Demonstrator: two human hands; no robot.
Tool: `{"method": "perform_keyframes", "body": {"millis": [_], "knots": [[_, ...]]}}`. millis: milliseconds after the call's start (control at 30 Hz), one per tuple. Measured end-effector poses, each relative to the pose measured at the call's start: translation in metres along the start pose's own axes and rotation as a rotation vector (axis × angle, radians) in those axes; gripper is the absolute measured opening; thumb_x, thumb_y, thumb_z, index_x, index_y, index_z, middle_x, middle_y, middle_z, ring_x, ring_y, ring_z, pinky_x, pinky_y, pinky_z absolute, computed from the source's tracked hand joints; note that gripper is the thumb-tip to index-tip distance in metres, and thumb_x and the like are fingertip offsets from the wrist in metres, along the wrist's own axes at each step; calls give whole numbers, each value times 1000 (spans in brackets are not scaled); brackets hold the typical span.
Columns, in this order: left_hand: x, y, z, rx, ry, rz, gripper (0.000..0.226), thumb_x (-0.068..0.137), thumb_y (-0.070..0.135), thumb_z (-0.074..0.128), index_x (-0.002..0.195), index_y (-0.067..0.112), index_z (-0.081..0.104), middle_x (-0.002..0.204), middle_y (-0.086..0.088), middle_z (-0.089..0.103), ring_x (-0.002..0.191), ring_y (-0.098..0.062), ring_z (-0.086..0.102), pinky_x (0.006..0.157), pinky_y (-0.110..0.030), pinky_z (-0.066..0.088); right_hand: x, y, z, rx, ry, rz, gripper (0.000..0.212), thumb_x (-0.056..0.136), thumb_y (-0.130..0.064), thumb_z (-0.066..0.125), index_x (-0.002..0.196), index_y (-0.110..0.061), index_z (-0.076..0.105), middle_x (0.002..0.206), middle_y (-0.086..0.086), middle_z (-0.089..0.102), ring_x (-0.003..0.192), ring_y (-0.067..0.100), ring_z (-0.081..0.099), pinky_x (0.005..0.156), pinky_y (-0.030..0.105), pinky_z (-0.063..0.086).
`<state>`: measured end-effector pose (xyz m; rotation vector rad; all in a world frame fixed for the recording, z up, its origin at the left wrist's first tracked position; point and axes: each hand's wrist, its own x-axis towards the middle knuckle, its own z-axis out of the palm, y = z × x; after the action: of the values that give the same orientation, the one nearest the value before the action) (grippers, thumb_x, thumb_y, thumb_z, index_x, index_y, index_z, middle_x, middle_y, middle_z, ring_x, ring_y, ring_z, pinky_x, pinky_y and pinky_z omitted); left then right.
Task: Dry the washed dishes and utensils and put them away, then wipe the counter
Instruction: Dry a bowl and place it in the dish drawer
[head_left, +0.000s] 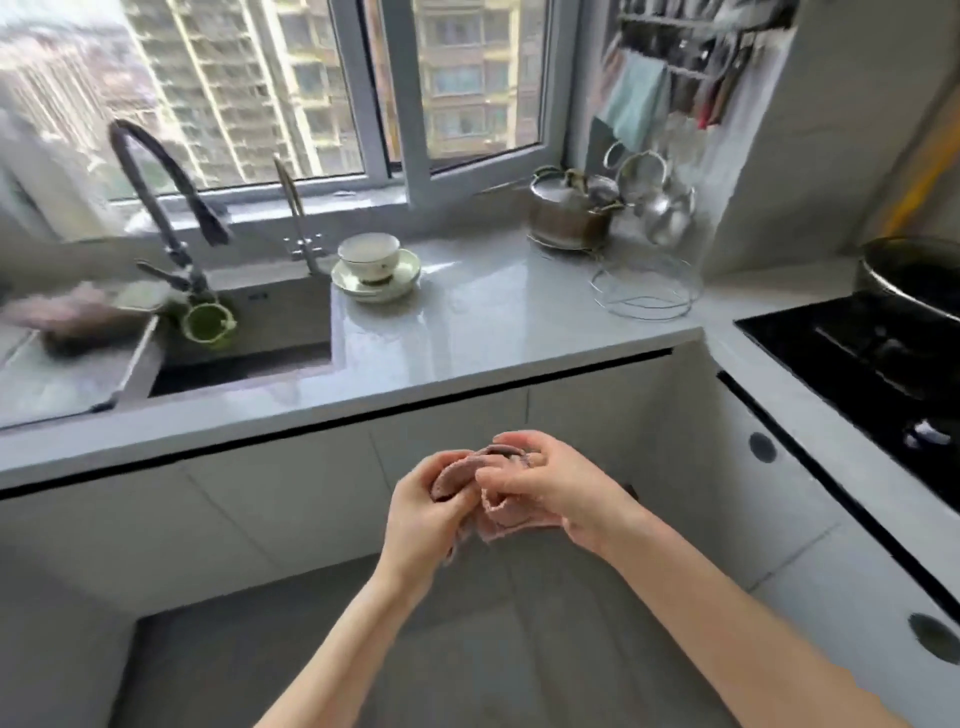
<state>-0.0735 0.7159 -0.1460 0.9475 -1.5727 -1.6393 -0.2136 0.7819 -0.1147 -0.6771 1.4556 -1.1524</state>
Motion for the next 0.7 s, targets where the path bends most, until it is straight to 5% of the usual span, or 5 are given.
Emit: {"method": "perform_keyframes", "body": {"millis": [167, 333, 433, 567, 700], "knots": [[42, 13, -90, -29, 57, -65, 29, 60, 8, 76, 85, 21, 72, 86, -9, 74, 81, -24, 70, 71, -38, 59, 66, -36, 76, -476, -139, -215, 43, 69, -33, 80, 108, -21, 65, 103, 0, 70, 98, 16, 67, 87, 37, 56], [91, 19, -184, -118, 28, -119, 33, 58, -7, 72, 86, 10, 72, 85, -14, 72, 80, -24, 68, 72, -37, 59, 144, -69, 85, 246, -629, 204, 60, 73, -11, 79, 128, -2, 56, 130, 22, 56, 119, 39, 56, 101, 54, 44], [134, 21, -227, -111, 77, -84, 36, 56, -12, 68, 85, 9, 73, 84, -15, 72, 78, -24, 69, 67, -32, 59, 210, -77, 94, 158, -500, 268, 105, 46, -31, 96, 136, -9, 47, 132, 26, 54, 112, 45, 59, 92, 57, 50], [206, 25, -259, 88, 6, -93, 37, 60, -11, 67, 92, 6, 72, 90, -17, 72, 83, -24, 69, 73, -35, 58, 292, -85, 146, 44, -642, 237, 114, 49, -41, 93, 143, -32, 29, 143, 9, 44, 113, 29, 62, 99, 59, 43], [292, 30, -288, 462, 187, -85, 32, 55, 5, 56, 82, 16, 71, 75, -4, 71, 75, -21, 68, 64, -33, 55, 362, -94, 207, -256, -557, -13, 92, 61, -7, 84, 136, -32, 36, 117, 6, 63, 87, 16, 70, 62, 34, 57]]}}
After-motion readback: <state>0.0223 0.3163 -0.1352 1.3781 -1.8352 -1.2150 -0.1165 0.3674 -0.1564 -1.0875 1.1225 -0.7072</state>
